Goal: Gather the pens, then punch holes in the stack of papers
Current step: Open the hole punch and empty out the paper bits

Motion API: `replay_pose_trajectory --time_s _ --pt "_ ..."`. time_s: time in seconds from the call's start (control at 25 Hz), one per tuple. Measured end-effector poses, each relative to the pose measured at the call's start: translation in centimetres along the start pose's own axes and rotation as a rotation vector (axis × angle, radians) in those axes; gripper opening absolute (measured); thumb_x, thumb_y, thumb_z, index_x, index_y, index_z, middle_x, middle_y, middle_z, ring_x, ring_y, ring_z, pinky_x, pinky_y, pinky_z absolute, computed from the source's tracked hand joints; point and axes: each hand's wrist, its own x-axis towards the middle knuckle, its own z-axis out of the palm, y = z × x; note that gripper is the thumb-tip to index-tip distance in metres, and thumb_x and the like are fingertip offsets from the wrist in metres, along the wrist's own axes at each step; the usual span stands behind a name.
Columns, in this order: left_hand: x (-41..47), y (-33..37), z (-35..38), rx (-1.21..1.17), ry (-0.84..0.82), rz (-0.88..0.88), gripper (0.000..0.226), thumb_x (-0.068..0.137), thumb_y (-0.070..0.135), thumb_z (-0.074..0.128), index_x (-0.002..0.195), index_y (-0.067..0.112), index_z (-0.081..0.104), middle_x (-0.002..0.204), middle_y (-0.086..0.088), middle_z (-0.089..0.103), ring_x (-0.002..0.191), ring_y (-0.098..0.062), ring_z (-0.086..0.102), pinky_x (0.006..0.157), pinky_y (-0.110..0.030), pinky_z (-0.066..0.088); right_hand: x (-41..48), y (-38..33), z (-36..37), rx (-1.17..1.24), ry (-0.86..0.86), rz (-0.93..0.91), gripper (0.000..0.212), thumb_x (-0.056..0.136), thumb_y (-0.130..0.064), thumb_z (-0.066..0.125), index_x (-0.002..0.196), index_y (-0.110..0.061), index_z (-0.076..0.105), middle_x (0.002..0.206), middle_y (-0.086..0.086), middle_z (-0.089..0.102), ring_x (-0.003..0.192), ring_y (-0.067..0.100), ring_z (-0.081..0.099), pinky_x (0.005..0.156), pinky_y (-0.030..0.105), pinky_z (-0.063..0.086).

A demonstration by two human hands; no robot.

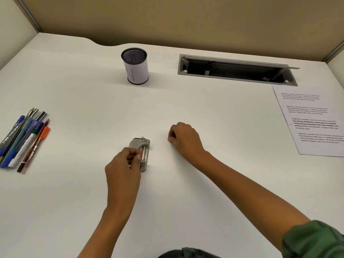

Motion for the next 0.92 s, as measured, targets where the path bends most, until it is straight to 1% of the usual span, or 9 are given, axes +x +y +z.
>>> replay_pose_trajectory --time_s 0.24,0.32,0.4,0.44,0.52,0.6,0.68,0.84,0.92 --pt "0.2 -0.2 0.0 -0.004 0.002 -0.014 0.01 0.09 0.012 0.059 0.093 0.017 0.066 0.087 0.001 0.069 0.082 -0.016 0.065 0.075 -0.035 0.055 1.2 -1.4 -0.3 -0.228 -0.091 -0.027 0.013 0.086 -0.001 0.05 0.093 0.0 0.061 0.098 0.012 0.06 0.084 0.031 0.059 0.063 0.034 0.04" --pt "0.1 -0.2 0.1 -0.006 0.001 -0.022 0.01 0.09 0.013 0.059 0.092 0.018 0.066 0.086 0.002 0.069 0.081 -0.015 0.065 0.074 -0.034 0.054 1.4 -1.7 -0.4 -0.235 -0.147 0.009 0.007 0.083 0.001 0.051 0.078 -0.001 0.055 0.085 0.013 0.053 0.072 0.031 0.05 0.057 0.031 0.033" --pt "0.1 -0.3 0.1 -0.013 -0.005 -0.026 0.009 0.09 0.013 0.059 0.091 0.019 0.066 0.084 0.004 0.069 0.079 -0.016 0.066 0.07 -0.028 0.052 1.5 -1.6 -0.4 -0.163 -0.199 0.069 0.022 0.08 0.001 0.051 0.062 -0.005 0.04 0.073 0.01 0.043 0.069 0.029 0.041 0.051 0.028 0.027" --pt "0.1 -0.4 0.0 -0.015 -0.006 -0.028 0.009 0.09 0.013 0.059 0.09 0.02 0.066 0.083 0.004 0.069 0.077 -0.017 0.067 0.067 -0.024 0.049 1.5 -1.3 -0.4 -0.099 -0.213 0.094 0.022 0.08 0.0 0.052 0.062 -0.006 0.04 0.074 0.011 0.045 0.069 0.029 0.043 0.051 0.028 0.028" --pt "0.2 -0.5 -0.3 -0.022 -0.004 -0.03 0.009 0.09 0.013 0.059 0.089 0.02 0.065 0.083 0.003 0.07 0.076 -0.019 0.068 0.065 -0.022 0.048 1.3 -0.5 -0.4 0.042 -0.186 0.117 0.01 0.085 -0.001 0.052 0.077 -0.003 0.058 0.089 0.015 0.06 0.079 0.031 0.055 0.061 0.029 0.038" --pt "0.3 -0.6 -0.4 -0.023 0.002 -0.024 0.009 0.091 0.012 0.058 0.09 0.018 0.065 0.085 0.001 0.07 0.077 -0.021 0.067 0.071 -0.032 0.053 0.8 0.1 -0.4 0.205 -0.111 0.149 0.017 0.088 0.001 0.048 0.091 0.001 0.065 0.097 0.016 0.067 0.081 0.024 0.056 0.067 0.031 0.043" --pt "0.2 -0.6 -0.5 -0.017 0.006 -0.012 0.009 0.091 0.011 0.058 0.091 0.016 0.065 0.086 0.0 0.07 0.08 -0.021 0.067 0.076 -0.042 0.055 0.3 0.4 -0.2 0.32 -0.024 0.175 0.018 0.088 0.003 0.048 0.092 0.002 0.065 0.093 0.015 0.07 0.076 0.02 0.055 0.07 0.032 0.047" --pt "0.0 -0.3 -0.2 -0.03 0.005 0.001 0.009 0.091 0.01 0.058 0.092 0.014 0.066 0.087 -0.001 0.069 0.083 -0.02 0.065 0.076 -0.046 0.056 -0.1 0.0 0.5 0.329 0.063 0.111 0.006 0.084 -0.005 0.066 0.088 -0.002 0.068 0.089 0.011 0.069 0.074 0.017 0.055 0.071 0.028 0.047" --pt "0.0 -0.2 0.0 -0.036 0.003 -0.001 0.009 0.091 0.01 0.058 0.092 0.014 0.066 0.087 -0.002 0.069 0.083 -0.02 0.065 0.076 -0.047 0.056 -0.1 -0.5 0.9 0.249 0.077 0.078 0.006 0.084 -0.007 0.066 0.088 -0.002 0.066 0.092 0.012 0.065 0.08 0.023 0.058 0.074 0.033 0.049"
